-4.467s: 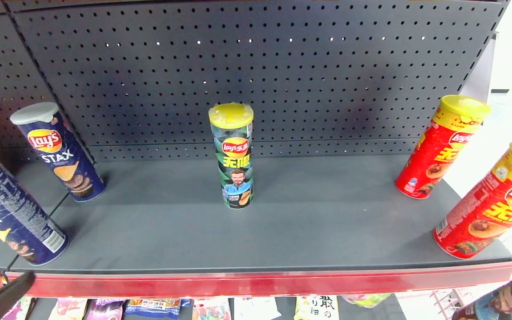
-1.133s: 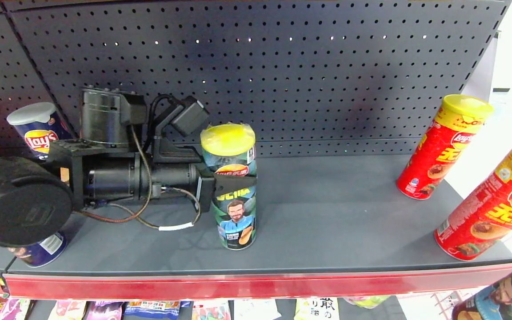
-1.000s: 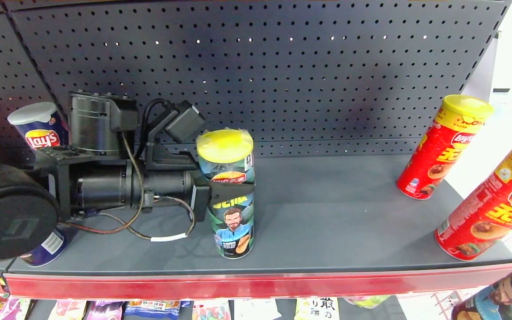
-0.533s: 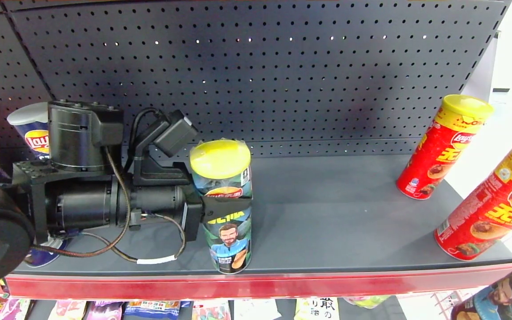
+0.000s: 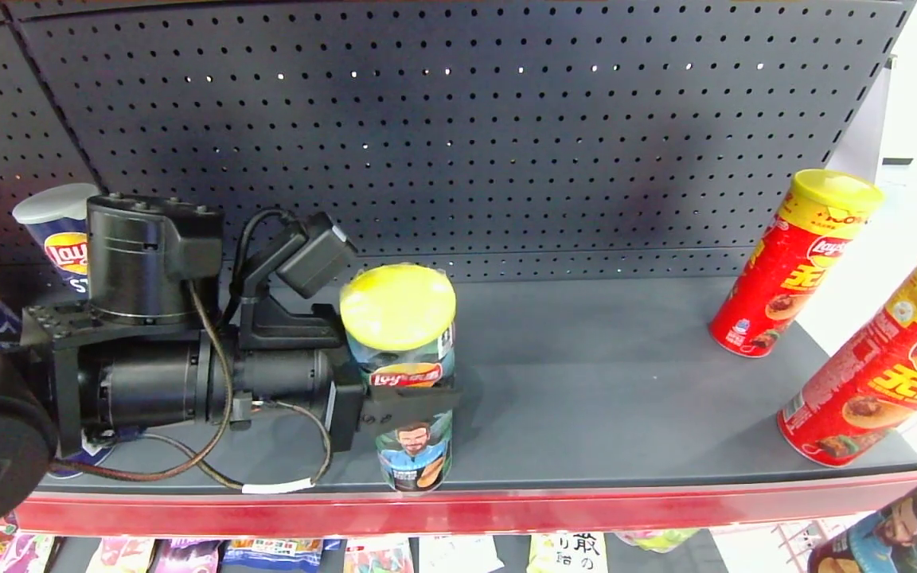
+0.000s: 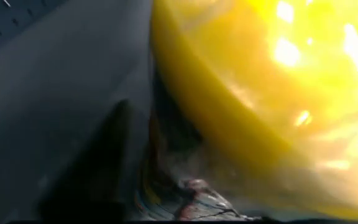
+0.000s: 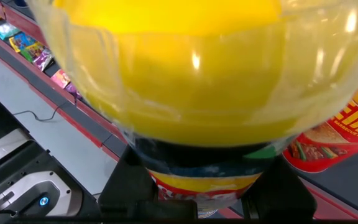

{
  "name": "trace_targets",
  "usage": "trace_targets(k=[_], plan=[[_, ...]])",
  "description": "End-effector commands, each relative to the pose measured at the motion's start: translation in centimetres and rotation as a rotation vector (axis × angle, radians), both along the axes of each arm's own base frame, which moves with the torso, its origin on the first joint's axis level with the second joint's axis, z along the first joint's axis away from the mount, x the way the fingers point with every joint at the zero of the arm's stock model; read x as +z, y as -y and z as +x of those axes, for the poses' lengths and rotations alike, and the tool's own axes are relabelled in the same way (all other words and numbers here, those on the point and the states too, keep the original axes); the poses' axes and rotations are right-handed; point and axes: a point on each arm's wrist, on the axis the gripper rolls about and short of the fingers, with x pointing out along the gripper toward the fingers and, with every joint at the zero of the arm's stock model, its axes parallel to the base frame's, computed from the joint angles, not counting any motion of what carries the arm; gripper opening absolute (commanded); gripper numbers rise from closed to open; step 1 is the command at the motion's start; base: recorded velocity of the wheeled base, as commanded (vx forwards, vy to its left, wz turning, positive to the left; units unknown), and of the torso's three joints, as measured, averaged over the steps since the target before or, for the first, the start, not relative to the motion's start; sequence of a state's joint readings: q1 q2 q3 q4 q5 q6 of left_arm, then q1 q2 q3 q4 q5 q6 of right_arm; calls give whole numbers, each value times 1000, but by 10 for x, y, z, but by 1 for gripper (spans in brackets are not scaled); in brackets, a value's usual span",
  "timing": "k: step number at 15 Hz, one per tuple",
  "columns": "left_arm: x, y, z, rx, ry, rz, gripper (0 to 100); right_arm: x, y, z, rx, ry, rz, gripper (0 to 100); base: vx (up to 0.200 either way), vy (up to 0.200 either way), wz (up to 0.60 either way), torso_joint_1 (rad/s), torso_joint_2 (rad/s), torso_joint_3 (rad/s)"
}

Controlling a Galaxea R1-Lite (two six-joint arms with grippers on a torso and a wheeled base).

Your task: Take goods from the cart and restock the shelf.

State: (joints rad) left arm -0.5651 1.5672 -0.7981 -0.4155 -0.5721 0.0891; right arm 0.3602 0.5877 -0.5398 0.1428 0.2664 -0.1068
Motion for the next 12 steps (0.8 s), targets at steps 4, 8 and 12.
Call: trace_targets(k=[4, 8, 12], plan=[[-10, -9, -9, 20, -12, 11, 100, 1, -1, 2, 7, -8, -3, 0, 0, 0, 0, 0, 0, 0], [-4, -36, -32, 78, 20, -5, 100, 21, -12, 29, 30, -50, -17, 0, 0, 0, 0, 0, 0, 0], [-8, -62, -60, 130, 18, -17, 100, 34, -32, 65, 87, -77, -28, 0, 0, 0, 0, 0, 0, 0]])
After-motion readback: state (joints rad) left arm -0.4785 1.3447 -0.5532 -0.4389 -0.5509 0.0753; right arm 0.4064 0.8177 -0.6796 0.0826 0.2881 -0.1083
